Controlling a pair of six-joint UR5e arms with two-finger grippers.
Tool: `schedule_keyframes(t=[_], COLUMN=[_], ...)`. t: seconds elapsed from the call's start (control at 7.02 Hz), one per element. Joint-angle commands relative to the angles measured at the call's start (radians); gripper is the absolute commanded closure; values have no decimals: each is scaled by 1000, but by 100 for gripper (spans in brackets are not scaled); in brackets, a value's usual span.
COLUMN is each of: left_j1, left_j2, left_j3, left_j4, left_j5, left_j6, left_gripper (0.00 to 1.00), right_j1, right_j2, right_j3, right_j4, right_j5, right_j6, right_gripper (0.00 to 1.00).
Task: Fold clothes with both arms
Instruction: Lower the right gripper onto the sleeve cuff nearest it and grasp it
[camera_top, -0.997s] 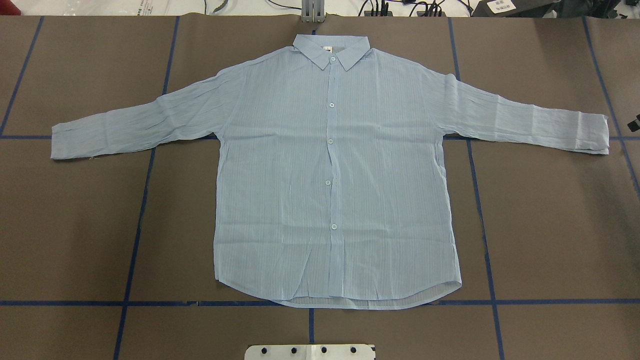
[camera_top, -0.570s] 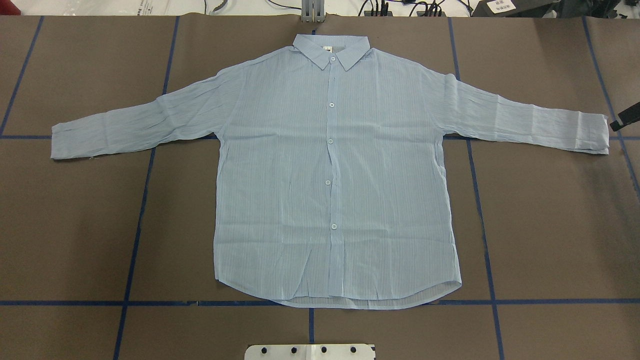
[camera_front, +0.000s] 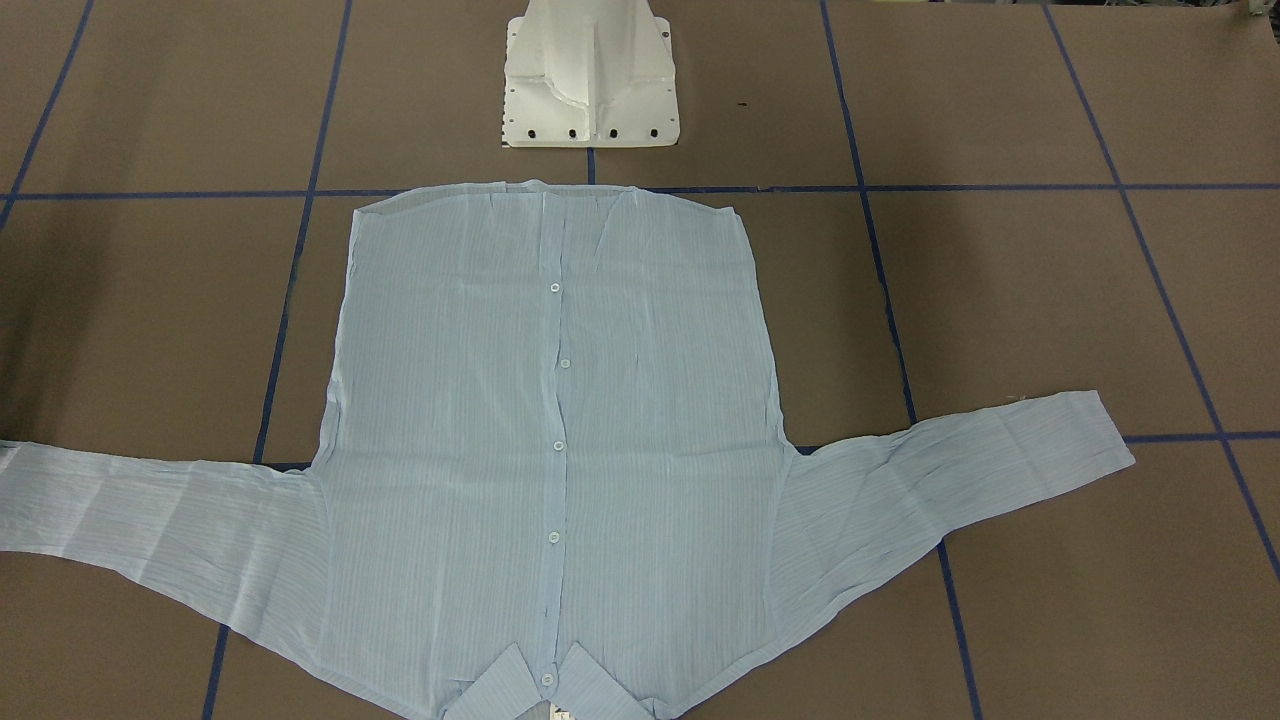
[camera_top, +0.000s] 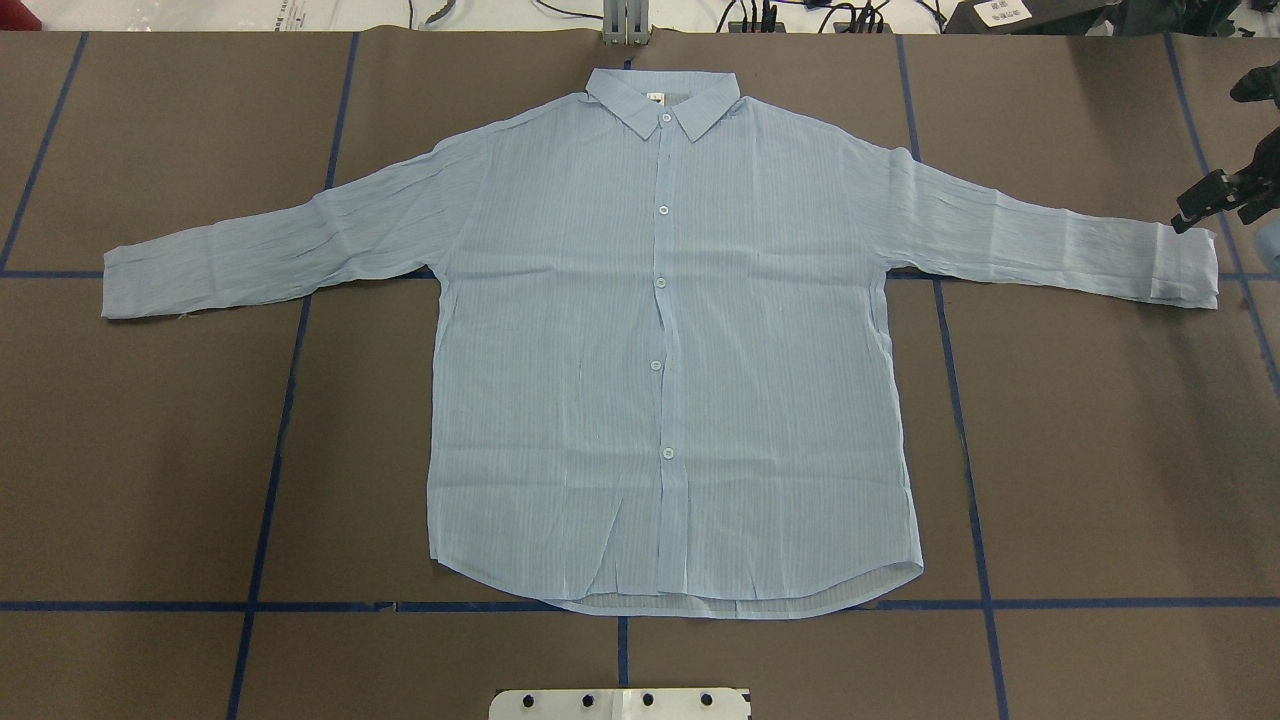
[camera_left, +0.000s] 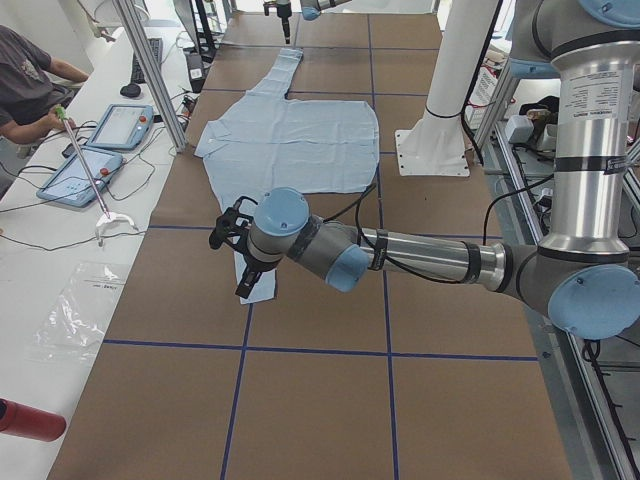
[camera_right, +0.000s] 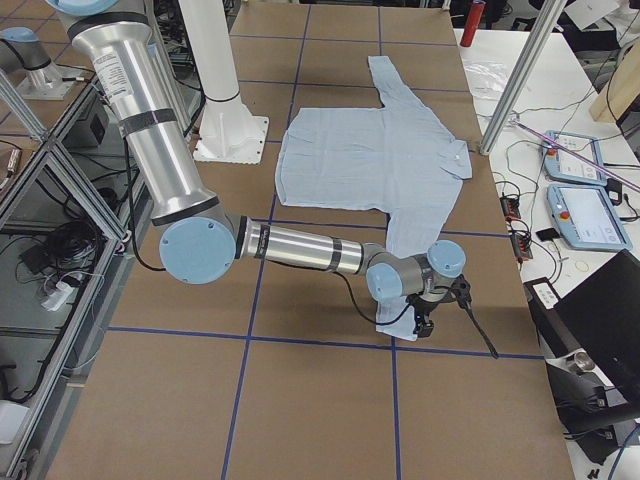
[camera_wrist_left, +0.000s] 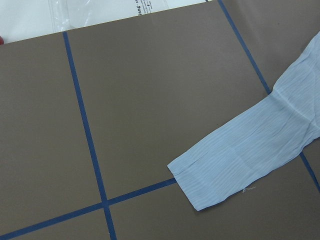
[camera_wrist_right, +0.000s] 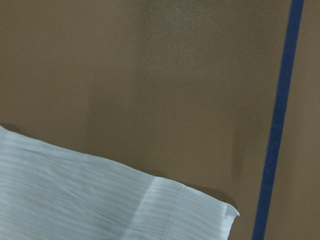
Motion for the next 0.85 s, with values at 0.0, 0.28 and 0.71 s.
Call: schedule_keyframes(t=[0.0, 0.28, 0.71], left_j1=[0, 0, 0], left_j2=[1, 1, 0], left_j3=[0, 0, -2], left_j4=[-12, -12, -29], left_j5=[0, 0, 1], left_j6=[-1, -1, -1], left_gripper=[0, 0, 0], right_j1=[-12, -12, -35], right_j2=[6, 8, 8], right_j3=[-35, -69, -82], right_j4=[0, 0, 2], right_j5=[-16, -15, -15], right_j6=[24, 51, 62], right_gripper=[7, 10, 17])
